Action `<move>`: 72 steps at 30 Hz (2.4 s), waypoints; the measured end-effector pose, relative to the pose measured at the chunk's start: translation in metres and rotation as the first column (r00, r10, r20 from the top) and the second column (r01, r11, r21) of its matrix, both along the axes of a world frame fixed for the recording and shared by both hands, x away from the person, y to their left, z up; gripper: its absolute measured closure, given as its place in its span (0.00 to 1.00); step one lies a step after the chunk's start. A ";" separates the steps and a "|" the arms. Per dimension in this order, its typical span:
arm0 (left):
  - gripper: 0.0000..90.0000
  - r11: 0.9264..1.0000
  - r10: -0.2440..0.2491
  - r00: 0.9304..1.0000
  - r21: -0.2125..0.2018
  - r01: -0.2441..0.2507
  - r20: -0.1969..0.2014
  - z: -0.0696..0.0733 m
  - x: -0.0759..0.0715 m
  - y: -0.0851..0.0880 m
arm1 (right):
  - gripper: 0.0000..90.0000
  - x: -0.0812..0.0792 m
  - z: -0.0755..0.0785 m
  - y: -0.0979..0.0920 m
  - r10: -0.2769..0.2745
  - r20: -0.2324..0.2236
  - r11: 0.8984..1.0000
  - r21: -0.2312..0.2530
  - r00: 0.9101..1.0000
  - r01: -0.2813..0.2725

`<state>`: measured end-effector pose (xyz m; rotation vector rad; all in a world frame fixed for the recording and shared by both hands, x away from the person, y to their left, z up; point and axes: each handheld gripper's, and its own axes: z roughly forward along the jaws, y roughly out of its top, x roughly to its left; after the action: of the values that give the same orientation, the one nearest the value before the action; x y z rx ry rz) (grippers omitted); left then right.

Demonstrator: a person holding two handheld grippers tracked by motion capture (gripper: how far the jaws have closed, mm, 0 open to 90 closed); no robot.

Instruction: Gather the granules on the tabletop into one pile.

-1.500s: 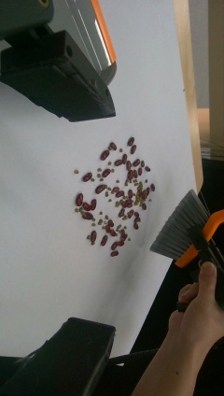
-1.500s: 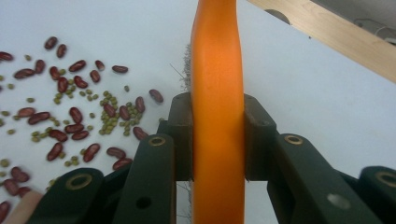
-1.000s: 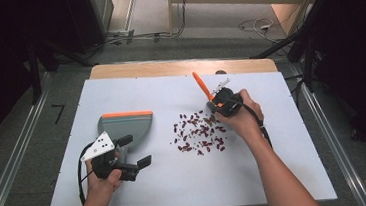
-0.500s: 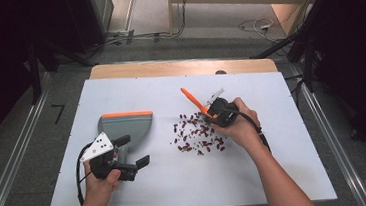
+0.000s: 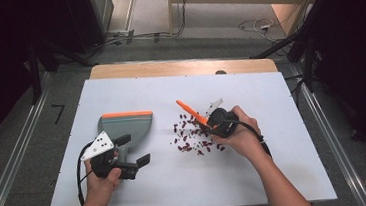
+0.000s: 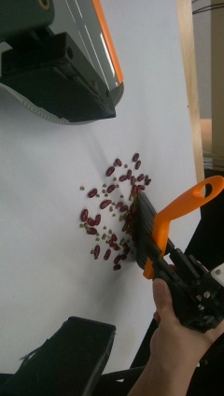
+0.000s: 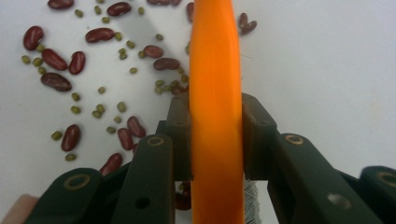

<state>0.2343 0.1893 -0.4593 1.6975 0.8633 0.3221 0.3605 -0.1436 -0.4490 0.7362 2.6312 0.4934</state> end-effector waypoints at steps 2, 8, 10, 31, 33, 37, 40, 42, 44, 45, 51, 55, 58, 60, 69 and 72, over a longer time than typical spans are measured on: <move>0.01 1.000 0.001 1.000 0.001 -0.001 0.001 0.000 0.000 0.000 | 0.76 -0.004 0.000 0.002 0.014 -0.002 1.000 -0.007 1.000 -0.014; 0.01 1.000 0.018 1.000 0.000 -0.018 0.002 0.000 0.000 0.001 | 0.76 -0.005 0.004 0.001 0.030 0.076 0.999 -0.039 0.997 -0.027; 0.01 1.000 0.019 1.000 -0.003 -0.019 0.004 0.000 0.000 0.001 | 0.76 -0.002 0.007 -0.002 0.019 0.096 0.999 -0.040 0.995 -0.015; 0.01 0.999 0.036 0.999 -0.019 -0.036 0.010 0.000 -0.002 0.005 | 0.77 0.074 0.010 0.037 0.055 0.179 0.995 -0.095 0.982 -0.039; 0.01 0.999 0.036 0.999 -0.019 -0.036 0.008 0.000 -0.002 0.006 | 0.77 0.076 0.006 0.045 0.060 0.164 0.995 -0.086 0.985 -0.046; 0.01 0.999 0.036 0.999 -0.019 -0.036 0.008 0.000 -0.002 0.007 | 0.76 0.074 0.002 0.056 0.087 0.118 0.995 -0.065 0.989 -0.080; 0.01 0.999 0.036 0.999 -0.019 -0.036 0.008 0.001 -0.002 0.007 | 0.76 0.069 -0.002 0.059 0.120 0.104 0.991 -0.080 0.987 -0.112; 0.01 0.999 0.036 0.999 -0.022 -0.036 0.010 0.001 -0.003 0.007 | 0.76 0.064 -0.003 0.060 0.140 0.093 0.988 -0.084 0.986 -0.132; 0.01 0.999 0.036 0.999 -0.021 -0.036 0.010 0.001 -0.003 0.006 | 0.76 0.060 -0.003 0.060 0.157 0.076 0.986 -0.070 0.985 -0.152; 0.01 0.999 0.034 0.999 -0.020 -0.034 0.013 0.001 -0.003 0.006 | 0.76 0.058 -0.003 0.059 0.169 0.077 0.984 -0.063 0.983 -0.164; 0.01 0.999 0.029 0.999 -0.015 -0.029 0.013 0.001 -0.003 0.003 | 0.75 0.043 -0.005 0.059 0.230 0.061 0.973 -0.055 0.971 -0.226; 0.01 0.999 0.030 0.999 -0.015 -0.030 0.011 0.001 -0.003 0.003 | 0.75 0.035 -0.005 0.058 0.270 0.059 0.962 -0.059 0.961 -0.267; 0.01 0.999 0.033 0.999 -0.017 -0.032 0.009 0.001 -0.003 0.004 | 0.75 0.029 -0.006 0.058 0.277 0.060 0.960 -0.058 0.959 -0.274; 0.01 0.999 0.034 0.999 -0.016 -0.033 0.008 0.001 -0.003 0.005 | 0.75 0.026 -0.006 0.058 0.296 0.056 0.954 -0.062 0.954 -0.292; 0.01 0.999 0.032 0.999 -0.011 -0.032 0.010 0.001 -0.003 0.004 | 0.75 0.013 -0.006 0.057 0.358 0.060 0.932 -0.087 0.932 -0.352; 0.01 0.999 0.031 0.999 -0.010 -0.031 0.011 0.001 -0.003 0.004 | 0.75 0.009 -0.006 0.056 0.362 0.056 0.931 -0.077 0.930 -0.358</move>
<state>0.2310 0.1935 -0.4581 1.6731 0.8821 0.3471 0.3698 -0.0875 -0.4549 0.2060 2.7089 0.5163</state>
